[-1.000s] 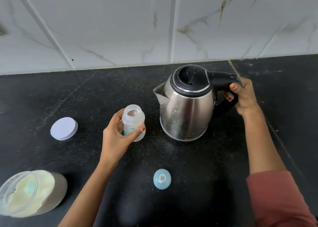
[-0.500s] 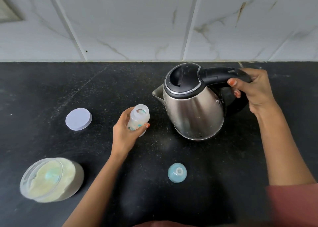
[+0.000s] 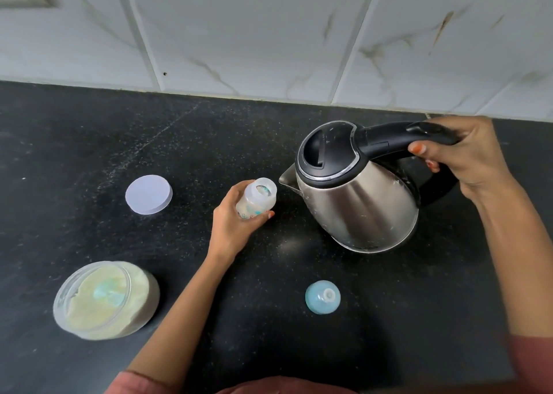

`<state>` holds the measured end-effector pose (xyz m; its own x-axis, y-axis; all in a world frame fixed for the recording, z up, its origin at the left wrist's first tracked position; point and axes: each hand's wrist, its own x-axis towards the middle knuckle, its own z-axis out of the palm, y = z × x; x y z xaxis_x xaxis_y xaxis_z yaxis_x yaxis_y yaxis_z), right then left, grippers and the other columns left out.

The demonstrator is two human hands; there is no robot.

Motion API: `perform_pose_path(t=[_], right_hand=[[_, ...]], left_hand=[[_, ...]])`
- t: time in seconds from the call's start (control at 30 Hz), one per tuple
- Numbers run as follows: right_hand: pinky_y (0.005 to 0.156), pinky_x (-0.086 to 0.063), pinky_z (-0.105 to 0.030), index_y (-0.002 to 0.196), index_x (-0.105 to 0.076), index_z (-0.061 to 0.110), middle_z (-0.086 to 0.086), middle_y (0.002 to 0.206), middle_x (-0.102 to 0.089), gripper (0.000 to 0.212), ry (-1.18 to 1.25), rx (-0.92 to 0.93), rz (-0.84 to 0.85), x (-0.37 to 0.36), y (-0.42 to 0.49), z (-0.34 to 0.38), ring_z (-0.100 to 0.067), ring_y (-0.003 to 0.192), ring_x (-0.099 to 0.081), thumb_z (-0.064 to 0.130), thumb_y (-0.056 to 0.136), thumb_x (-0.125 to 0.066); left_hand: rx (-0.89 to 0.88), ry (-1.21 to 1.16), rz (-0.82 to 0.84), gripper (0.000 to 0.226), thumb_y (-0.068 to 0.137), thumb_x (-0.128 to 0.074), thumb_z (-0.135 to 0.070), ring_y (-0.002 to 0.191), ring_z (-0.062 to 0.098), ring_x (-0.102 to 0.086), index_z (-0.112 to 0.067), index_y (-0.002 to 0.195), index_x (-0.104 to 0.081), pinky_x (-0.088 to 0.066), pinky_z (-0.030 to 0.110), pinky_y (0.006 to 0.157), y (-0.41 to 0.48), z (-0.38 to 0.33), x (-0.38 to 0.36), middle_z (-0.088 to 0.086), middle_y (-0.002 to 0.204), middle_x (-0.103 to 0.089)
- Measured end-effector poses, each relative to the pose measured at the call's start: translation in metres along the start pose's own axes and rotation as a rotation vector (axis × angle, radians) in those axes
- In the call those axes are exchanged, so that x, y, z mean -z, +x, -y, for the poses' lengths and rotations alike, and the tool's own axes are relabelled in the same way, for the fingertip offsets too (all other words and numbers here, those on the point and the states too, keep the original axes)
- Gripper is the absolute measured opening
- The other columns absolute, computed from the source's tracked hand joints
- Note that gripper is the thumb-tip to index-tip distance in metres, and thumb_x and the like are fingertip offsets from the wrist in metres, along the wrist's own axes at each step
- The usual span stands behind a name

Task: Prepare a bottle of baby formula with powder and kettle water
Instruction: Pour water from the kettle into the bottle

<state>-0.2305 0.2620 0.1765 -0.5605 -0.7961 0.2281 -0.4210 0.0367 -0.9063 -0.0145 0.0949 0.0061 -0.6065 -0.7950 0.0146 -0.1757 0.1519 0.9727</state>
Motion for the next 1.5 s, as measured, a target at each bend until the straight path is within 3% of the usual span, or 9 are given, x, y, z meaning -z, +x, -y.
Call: perform_pose_path(t=[0.07, 0.13, 0.27, 0.5, 0.83, 1.5], right_hand=[[0.036, -0.032, -0.012, 0.066, -0.072, 0.044, 0.017, 0.045, -0.059, 0.026, -0.036, 0.006, -0.009, 0.0, 0.001, 0.001, -0.002, 0.035, -0.043, 0.018, 0.06, -0.074], [0.036, -0.033, -0.011, 0.066, -0.071, 0.044, 0.016, 0.045, -0.059, 0.03, -0.045, 0.0, -0.018, -0.002, 0.001, 0.003, -0.002, 0.035, -0.043, 0.014, 0.062, -0.07], [0.036, -0.033, -0.011, 0.068, -0.071, 0.045, 0.018, 0.047, -0.061, 0.019, -0.027, -0.003, 0.0, -0.004, 0.002, 0.011, -0.002, 0.035, -0.044, 0.032, 0.055, -0.072], [0.037, -0.034, -0.01, 0.071, -0.072, 0.042, 0.019, 0.051, -0.062, 0.029, 0.001, -0.024, 0.067, -0.009, 0.001, 0.022, -0.001, 0.037, -0.045, 0.059, 0.047, -0.077], [0.038, -0.035, -0.01, 0.071, -0.072, 0.043, 0.018, 0.051, -0.062, 0.033, -0.032, -0.029, 0.092, -0.014, 0.001, 0.027, -0.001, 0.038, -0.046, 0.062, 0.044, -0.077], [0.038, -0.035, -0.009, 0.069, -0.072, 0.043, 0.02, 0.05, -0.062, 0.033, -0.055, -0.03, 0.079, -0.012, 0.003, 0.034, -0.001, 0.037, -0.047, 0.063, 0.043, -0.076]], left_hand=[[-0.004, 0.006, 0.008, 0.057, 0.064, -0.082, -0.012, 0.099, 0.001, -0.053, -0.03, 0.11, -0.053, -0.04, 0.002, 0.077, 0.001, 0.002, 0.0, -0.018, 0.104, -0.057], [-0.011, 0.006, 0.016, 0.057, 0.064, -0.082, -0.011, 0.098, 0.001, -0.053, -0.028, 0.11, -0.054, -0.039, 0.001, 0.077, 0.001, 0.004, -0.001, -0.015, 0.106, -0.059], [-0.005, -0.007, 0.031, 0.056, 0.064, -0.082, -0.01, 0.097, -0.005, -0.054, -0.027, 0.109, -0.054, -0.039, 0.002, 0.077, 0.003, 0.006, -0.002, -0.02, 0.104, -0.058], [-0.017, -0.006, 0.044, 0.058, 0.064, -0.082, -0.01, 0.1, 0.004, -0.054, -0.021, 0.113, -0.052, -0.038, 0.001, 0.077, 0.005, 0.009, -0.007, -0.009, 0.11, -0.059], [-0.032, -0.008, 0.059, 0.058, 0.064, -0.082, -0.01, 0.098, -0.001, -0.053, -0.026, 0.11, -0.05, -0.038, 0.002, 0.079, 0.007, 0.007, -0.007, -0.02, 0.105, -0.056], [-0.036, -0.001, 0.048, 0.058, 0.064, -0.082, -0.01, 0.099, -0.007, -0.051, -0.026, 0.109, -0.05, -0.036, 0.0, 0.078, 0.006, 0.006, -0.002, -0.024, 0.104, -0.054]])
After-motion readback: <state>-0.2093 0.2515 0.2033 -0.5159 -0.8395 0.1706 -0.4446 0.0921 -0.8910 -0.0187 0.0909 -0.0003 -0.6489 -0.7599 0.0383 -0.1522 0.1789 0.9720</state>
